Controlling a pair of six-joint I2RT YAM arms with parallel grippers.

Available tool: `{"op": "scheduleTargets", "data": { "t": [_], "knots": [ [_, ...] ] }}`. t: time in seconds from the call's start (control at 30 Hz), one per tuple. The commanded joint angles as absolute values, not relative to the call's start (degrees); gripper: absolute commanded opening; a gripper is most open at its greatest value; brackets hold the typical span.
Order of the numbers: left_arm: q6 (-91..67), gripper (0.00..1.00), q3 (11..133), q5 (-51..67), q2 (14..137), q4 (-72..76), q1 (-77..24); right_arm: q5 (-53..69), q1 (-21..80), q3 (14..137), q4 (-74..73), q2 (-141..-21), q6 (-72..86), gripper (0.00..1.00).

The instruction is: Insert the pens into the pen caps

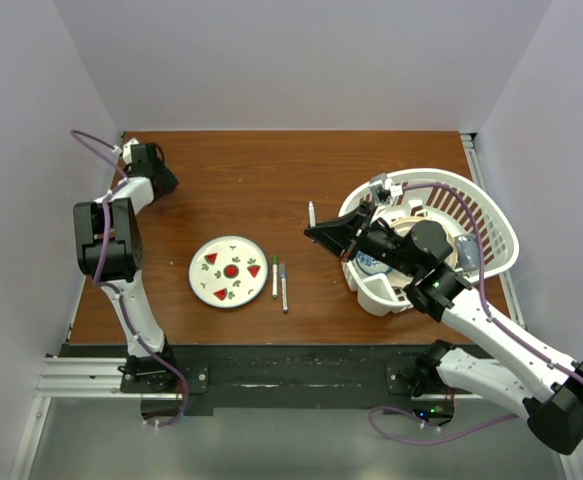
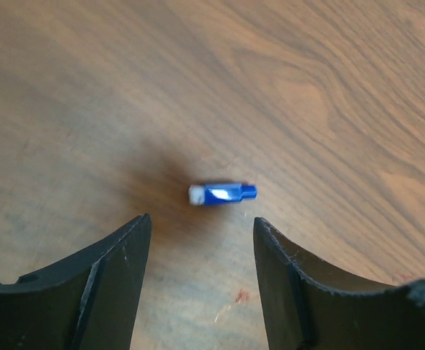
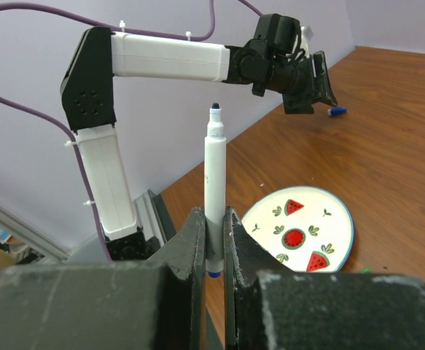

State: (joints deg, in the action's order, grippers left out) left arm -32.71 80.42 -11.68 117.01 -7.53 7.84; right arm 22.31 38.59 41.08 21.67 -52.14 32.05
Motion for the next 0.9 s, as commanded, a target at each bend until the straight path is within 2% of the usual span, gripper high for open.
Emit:
{"op": "scheduleTargets", "data": {
  "t": [0.0, 0.63, 0.87],
  "knots": [
    [-28.6, 0.62, 85.8, -10.1, 119.7, -4.3, 7.7, 20.6, 38.6, 43.9, 20.7, -51.5, 29.8, 0.0],
    [-26.5, 0.49, 90.0, -9.4, 125.3, -7.8, 7.8, 19.6, 38.5, 44.6, 18.2, -50.5, 27.7, 0.0],
    [-25.8, 0.41, 90.1, -9.4, 125.9, -8.8, 7.8, 19.5, 38.6, 44.6, 17.7, -50.3, 27.4, 0.0]
  ]
}}
